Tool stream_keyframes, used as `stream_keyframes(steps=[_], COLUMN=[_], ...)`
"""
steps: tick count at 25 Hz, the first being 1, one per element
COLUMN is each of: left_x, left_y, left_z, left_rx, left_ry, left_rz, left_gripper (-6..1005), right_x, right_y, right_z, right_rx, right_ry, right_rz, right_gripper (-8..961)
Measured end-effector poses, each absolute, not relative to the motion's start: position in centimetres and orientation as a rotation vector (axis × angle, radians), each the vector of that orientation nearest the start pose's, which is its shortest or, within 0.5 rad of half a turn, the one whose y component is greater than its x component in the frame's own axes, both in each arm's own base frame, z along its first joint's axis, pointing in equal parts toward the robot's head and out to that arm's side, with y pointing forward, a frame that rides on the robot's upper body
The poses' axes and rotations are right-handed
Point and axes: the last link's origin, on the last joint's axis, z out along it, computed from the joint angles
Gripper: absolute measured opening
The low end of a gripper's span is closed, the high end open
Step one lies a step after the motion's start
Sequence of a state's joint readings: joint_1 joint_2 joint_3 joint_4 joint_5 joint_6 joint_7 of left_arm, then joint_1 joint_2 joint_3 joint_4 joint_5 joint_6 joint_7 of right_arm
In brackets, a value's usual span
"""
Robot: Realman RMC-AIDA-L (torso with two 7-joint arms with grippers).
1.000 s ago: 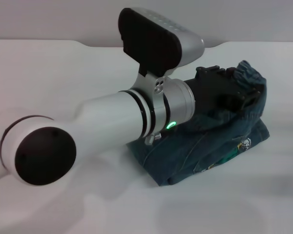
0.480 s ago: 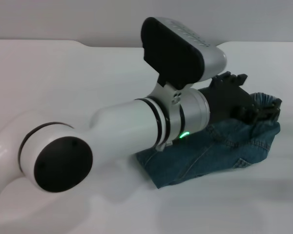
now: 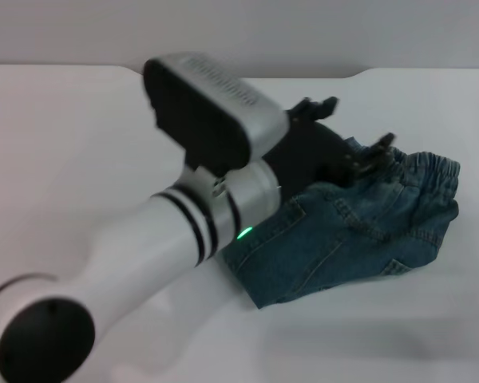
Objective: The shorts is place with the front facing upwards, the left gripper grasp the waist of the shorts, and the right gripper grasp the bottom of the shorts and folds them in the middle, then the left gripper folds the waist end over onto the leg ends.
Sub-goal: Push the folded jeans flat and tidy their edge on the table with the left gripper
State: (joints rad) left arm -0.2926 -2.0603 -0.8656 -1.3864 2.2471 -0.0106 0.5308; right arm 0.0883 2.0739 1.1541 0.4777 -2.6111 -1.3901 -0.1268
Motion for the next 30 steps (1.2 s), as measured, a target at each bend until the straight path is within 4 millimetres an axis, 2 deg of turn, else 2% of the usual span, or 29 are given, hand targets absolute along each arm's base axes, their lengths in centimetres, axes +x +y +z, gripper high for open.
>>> stream_keyframes(steps=[3,10,13,16,22,27,30], left_x=[-11.0,-12.5,-13.4,-14.4,-16.3,-17.0,-17.1], left_y=[29.4,25.7,25.2,25.2,24.5,23.7,23.2], left_z=[-11.5,-14.0,-14.6,-14.7,-15.0,-15.9,-16.6], left_rx=[-2.301,-2.322,-2.312,-2.285,-2.215,-2.266,-2.312], left_ry=[-0.492,-0.510,-0.550,-0.603,-0.628,-0.656,-0.641], left_rz=[-0.671,-0.680,-0.684,-0.695,-0.763,-0.781,-0.804], left_gripper=[854,846,844,797,589,410,346], right_x=[33.4,34.5,34.6,34.7,35.0,35.5,36.0], right_y=[24.6,24.1,24.1,24.1,24.1,23.9,24.0], right_z=[3.0,3.3,3.3,3.4,3.3,3.7,3.9], right_rx=[-1.328,-1.311,-1.309,-1.306,-1.310,-1.294,-1.282], right_ry=[0.248,0.280,0.304,0.310,0.322,0.352,0.378], right_rz=[0.665,0.634,0.656,0.659,0.649,0.658,0.669], right_gripper=[-1,-1,0,0,-1,0,0])
